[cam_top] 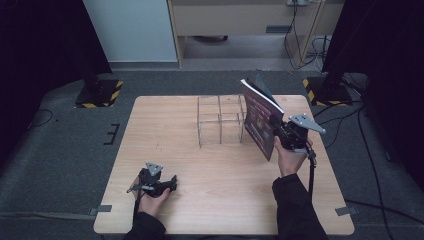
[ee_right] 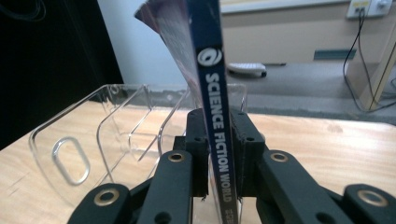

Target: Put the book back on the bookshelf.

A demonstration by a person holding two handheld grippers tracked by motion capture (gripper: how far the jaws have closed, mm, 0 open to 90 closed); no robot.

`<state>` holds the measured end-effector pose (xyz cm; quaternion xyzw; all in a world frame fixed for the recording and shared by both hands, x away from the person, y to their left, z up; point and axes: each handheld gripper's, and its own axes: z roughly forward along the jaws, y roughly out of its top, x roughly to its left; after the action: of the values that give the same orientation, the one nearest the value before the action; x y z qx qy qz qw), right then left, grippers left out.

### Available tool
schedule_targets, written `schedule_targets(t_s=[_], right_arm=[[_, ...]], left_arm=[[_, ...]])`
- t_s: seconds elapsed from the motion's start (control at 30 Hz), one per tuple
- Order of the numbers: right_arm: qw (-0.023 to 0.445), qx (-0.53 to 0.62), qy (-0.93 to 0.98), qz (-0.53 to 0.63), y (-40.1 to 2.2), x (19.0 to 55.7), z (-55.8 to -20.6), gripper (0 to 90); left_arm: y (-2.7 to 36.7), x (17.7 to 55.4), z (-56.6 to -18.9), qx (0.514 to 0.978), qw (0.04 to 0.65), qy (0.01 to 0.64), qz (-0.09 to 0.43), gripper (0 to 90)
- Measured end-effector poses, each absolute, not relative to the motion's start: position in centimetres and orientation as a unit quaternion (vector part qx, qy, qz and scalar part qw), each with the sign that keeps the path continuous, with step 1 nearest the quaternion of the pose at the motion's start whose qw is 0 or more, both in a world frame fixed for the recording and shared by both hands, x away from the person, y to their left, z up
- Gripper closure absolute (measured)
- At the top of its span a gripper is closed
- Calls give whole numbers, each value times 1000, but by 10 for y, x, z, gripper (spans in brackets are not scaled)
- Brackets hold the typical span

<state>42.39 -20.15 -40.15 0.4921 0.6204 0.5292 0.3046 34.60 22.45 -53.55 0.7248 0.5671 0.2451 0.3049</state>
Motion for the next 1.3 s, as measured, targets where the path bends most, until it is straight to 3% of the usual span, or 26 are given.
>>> schedule_targets(t_s=[0.4,0.5,0.7,0.97,1.17,1.3], right_arm=[[289,481,650,513,-201,442,-384,697],[289,481,656,505,-200,448,-380,707],[296,487,659,492,-198,453,-376,837],[322,500,628,503,-192,456,-380,843],[305,530,592,525,-192,467,-384,843],[321,529,582,527,-187,469,-387,843]], left_arm=[[224,346,-535,725,305,566,245,121],[224,346,-535,726,305,566,245,121],[224,346,-536,725,306,567,245,121],[224,346,-535,726,305,566,245,121],[224,346,-535,726,305,566,244,121],[224,346,-535,726,305,566,244,120]])
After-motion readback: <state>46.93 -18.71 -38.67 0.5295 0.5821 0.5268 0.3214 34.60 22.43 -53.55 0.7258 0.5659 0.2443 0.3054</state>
